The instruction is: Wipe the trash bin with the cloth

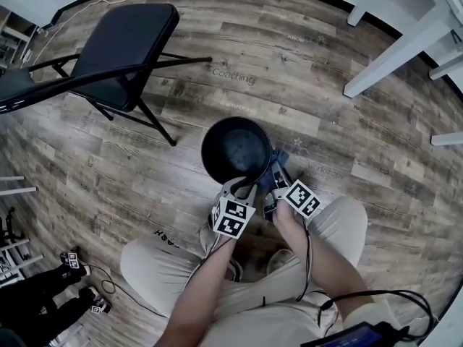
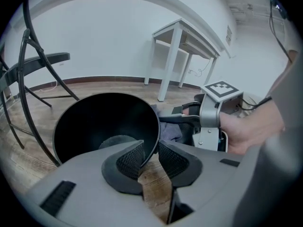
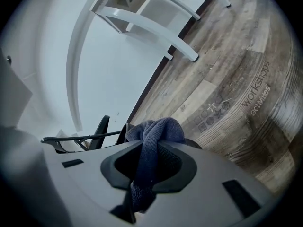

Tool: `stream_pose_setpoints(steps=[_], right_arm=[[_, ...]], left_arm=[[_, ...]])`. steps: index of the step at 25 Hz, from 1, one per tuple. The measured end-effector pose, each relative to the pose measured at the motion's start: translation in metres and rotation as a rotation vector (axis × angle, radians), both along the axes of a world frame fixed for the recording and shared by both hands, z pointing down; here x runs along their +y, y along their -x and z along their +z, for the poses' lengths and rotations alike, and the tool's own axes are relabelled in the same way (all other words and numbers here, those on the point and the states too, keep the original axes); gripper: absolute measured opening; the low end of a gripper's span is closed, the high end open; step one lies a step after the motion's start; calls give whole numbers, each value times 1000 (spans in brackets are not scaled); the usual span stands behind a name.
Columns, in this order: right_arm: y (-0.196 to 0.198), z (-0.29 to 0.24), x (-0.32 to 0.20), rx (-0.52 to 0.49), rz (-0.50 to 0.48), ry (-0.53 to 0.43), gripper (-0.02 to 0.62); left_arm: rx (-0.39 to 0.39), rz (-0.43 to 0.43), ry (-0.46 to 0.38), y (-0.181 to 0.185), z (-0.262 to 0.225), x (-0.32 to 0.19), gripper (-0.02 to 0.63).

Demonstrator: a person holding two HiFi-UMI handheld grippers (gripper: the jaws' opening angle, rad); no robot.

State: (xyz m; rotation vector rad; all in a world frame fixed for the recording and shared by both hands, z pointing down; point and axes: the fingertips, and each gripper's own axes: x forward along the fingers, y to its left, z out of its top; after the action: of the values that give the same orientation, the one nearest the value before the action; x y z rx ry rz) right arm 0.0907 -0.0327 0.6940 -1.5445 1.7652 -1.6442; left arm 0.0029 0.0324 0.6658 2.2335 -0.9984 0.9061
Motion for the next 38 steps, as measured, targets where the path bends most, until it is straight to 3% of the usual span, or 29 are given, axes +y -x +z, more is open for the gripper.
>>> stream_pose_setpoints(steps=[17,22,29,34,38], right_arm=[[7,169,31,58,88,344,71],[4,196,34,22,126,387,71],[-2,185,35,-20,93,464,70],[-11,140,34,60,11,491,70],[-12,86,32,47,-40,450,71]], left_arm=[[15,0,-38,0,-3,-1,89],[56,-6,-47,-3,-7,0,87],[66,-49,-23,-3,-6,-4,86],[100,-142,43,-5,-5,-4,94],[107,-171,58,-4,-5,-2,94]])
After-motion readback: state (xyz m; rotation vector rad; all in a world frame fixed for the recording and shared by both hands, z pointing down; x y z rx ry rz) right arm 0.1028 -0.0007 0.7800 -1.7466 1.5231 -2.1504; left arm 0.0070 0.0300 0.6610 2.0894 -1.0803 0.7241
